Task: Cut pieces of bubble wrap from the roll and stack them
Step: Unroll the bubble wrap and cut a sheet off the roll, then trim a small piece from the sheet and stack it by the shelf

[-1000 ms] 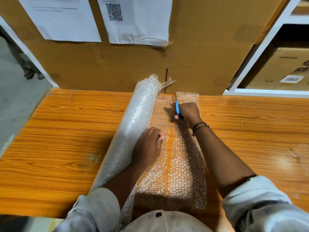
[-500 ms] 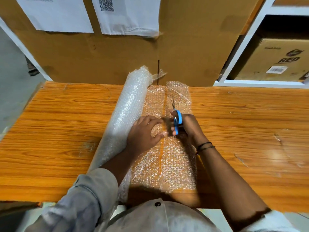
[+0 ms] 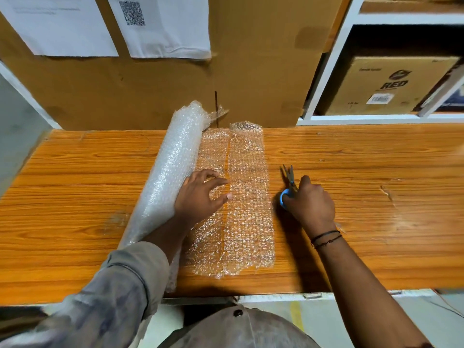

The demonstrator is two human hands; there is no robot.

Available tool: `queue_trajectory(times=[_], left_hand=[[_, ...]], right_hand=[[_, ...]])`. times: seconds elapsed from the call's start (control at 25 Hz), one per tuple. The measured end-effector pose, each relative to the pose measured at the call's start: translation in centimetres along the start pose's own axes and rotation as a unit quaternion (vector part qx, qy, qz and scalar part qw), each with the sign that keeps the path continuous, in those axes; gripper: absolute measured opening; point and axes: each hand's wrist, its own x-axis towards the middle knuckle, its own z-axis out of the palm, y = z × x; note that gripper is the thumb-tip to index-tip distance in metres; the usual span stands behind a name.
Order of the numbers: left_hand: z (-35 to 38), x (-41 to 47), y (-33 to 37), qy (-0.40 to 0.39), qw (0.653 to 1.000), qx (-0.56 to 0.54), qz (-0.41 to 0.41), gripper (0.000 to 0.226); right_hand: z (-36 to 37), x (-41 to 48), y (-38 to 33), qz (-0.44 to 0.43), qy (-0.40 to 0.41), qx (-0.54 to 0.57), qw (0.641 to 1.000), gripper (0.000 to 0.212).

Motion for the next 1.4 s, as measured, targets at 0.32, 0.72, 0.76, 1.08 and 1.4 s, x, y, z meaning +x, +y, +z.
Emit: queue_trajectory(times=[0.32, 0.72, 0.76, 1.08, 1.4], left_hand=[[0.1, 0.0, 0.4, 0.004, 1.000, 0.007, 0.005, 0.051], [0.8, -0.3, 0.1, 0.047, 0.995, -0.005, 0.088, 0.036], [0.9, -0.3, 0.1, 0.054, 0.993, 0.002, 0.103, 0.035], [0.5, -0.5, 0.4, 0.053, 0.983, 0.014, 0.177, 0.026], [0.2, -0.8, 0.4, 0.019, 0.983, -0.056, 0.176, 0.039]], right_hand=[[-0.8, -2.7, -0.7, -0.045, -0.038, -0.162, 0.985, 0.028], [4.3, -9.6, 0.0, -0.487, -0.107, 0.030, 0.866, 0.042], [4.4, -9.7, 0.5, -0.503, -0.111, 0.024, 0.857, 0.048], [4.9, -8.8, 0.9, -0.503, -0.083, 0.097, 0.855, 0.019], [1.9, -0.6, -4.2, -0.393, -0.100, 0.130, 0.905, 0.016]])
